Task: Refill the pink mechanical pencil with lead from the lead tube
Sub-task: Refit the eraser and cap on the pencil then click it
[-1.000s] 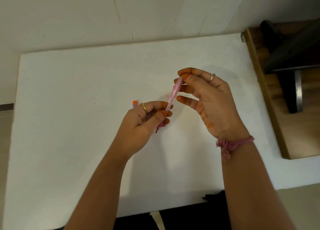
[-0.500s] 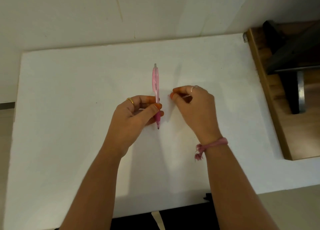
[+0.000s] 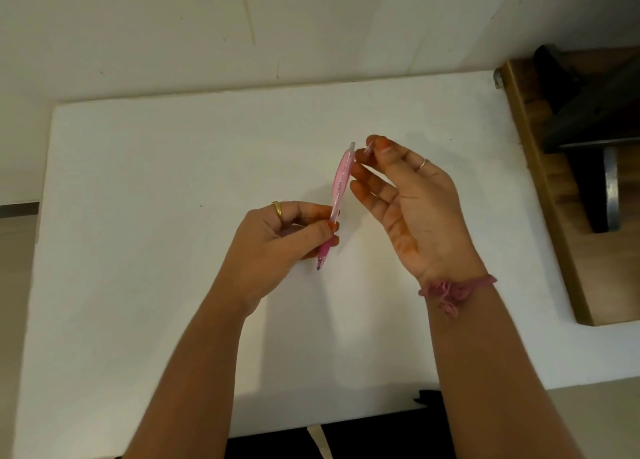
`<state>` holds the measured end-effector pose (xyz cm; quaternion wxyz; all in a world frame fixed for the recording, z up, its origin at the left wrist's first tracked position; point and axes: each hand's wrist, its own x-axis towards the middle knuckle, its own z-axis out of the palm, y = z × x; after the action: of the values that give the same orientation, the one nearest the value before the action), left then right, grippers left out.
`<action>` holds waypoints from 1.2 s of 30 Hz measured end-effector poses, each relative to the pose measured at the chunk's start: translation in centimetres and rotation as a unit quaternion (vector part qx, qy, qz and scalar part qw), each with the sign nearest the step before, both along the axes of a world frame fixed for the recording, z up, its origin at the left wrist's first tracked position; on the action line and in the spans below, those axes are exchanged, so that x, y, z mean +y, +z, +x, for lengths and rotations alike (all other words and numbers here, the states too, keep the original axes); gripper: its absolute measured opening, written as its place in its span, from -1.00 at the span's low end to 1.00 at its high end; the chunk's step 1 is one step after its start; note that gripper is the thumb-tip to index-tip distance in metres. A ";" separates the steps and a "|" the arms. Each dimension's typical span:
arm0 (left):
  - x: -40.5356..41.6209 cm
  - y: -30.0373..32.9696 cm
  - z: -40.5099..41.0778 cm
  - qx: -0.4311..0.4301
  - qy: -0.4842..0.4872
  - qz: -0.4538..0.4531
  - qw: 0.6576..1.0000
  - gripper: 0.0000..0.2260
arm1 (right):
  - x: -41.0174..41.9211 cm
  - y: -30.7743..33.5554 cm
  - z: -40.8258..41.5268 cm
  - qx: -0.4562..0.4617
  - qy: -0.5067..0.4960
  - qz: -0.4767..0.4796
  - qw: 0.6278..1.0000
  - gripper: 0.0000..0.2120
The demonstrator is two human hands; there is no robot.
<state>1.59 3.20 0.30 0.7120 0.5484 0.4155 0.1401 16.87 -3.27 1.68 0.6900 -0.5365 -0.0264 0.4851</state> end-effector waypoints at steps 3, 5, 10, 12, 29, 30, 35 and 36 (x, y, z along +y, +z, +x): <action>0.1 0.0 -0.1 0.010 -0.009 0.015 1.000 -0.85 | 0.0 0.3 0.0 0.006 0.007 0.001 1.000 -0.90; 0.0 -0.1 -0.1 0.013 -0.015 0.025 0.999 -0.85 | -0.1 0.2 0.0 -0.011 0.014 -0.005 1.000 -0.90; 0.0 -0.1 -0.1 0.013 -0.024 0.037 0.999 -0.84 | -0.1 0.2 0.2 -0.042 0.029 -0.016 0.999 -0.90; 0.1 -0.1 0.0 0.013 -0.024 0.039 0.999 -0.84 | -0.1 0.1 0.2 -0.046 0.032 -0.017 0.998 -0.90; 0.0 -0.2 0.0 0.006 -0.027 0.043 0.999 -0.84 | -0.3 -0.1 0.7 -0.119 0.068 -0.042 0.990 -0.88; 0.0 -0.2 0.0 0.006 -0.026 0.045 0.999 -0.84 | -0.4 -0.1 0.7 -0.122 0.068 -0.042 0.989 -0.88; -0.1 -0.3 0.0 0.004 -0.021 0.042 0.999 -0.84 | -0.4 -0.2 0.8 -0.119 0.064 -0.034 0.990 -0.89; -0.1 -0.3 0.0 0.004 -0.019 0.041 0.999 -0.84 | -0.4 -0.2 0.8 -0.119 0.065 -0.034 0.990 -0.89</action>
<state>1.57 3.07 0.00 0.6899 0.5855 0.4018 0.1407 17.63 -3.70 1.50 0.6305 -0.6109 -0.1264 0.4619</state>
